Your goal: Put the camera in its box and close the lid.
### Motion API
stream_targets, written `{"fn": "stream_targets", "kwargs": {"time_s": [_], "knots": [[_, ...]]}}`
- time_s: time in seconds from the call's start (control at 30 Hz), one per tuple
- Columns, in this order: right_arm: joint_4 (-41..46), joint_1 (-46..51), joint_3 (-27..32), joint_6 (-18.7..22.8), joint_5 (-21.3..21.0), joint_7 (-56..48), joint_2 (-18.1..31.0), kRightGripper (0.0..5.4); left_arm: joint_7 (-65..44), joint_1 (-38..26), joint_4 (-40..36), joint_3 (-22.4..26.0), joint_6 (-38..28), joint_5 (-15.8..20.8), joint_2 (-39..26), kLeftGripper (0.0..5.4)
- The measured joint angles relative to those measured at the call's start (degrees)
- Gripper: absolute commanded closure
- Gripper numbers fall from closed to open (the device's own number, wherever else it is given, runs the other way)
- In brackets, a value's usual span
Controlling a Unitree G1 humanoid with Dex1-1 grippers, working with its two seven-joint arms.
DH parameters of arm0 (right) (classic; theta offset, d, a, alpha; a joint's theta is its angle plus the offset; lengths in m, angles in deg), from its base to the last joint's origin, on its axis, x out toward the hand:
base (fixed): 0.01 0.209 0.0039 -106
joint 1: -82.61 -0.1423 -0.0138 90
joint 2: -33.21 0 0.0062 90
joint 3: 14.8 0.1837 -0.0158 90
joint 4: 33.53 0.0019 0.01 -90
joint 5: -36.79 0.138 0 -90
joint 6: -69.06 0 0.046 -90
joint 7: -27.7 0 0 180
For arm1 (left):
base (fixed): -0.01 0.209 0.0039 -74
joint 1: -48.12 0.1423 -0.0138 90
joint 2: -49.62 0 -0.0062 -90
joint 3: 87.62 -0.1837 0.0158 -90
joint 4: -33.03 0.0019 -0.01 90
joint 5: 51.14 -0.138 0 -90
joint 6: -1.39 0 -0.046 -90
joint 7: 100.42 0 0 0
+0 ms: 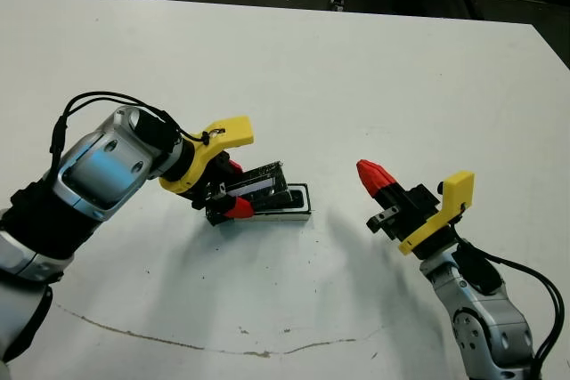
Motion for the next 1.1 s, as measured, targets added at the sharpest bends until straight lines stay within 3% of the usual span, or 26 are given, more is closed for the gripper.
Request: {"fn": "stream_targets", "kwargs": {"time_s": [0.37, 1.1], "knots": [[-0.1, 0.0, 0.0, 0.0, -0.1, 0.0, 0.2, 5.40, 0.3, 0.8, 1.9, -0.6, -4.2, -0.3, 1.2, 2.25], [-0.6, 0.0, 0.0, -0.3, -0.8, -0.1, 0.2, 5.40, 1.7, 0.8, -0.4, 0.2, -0.8, -0.3, 2.4, 2.25]]}}
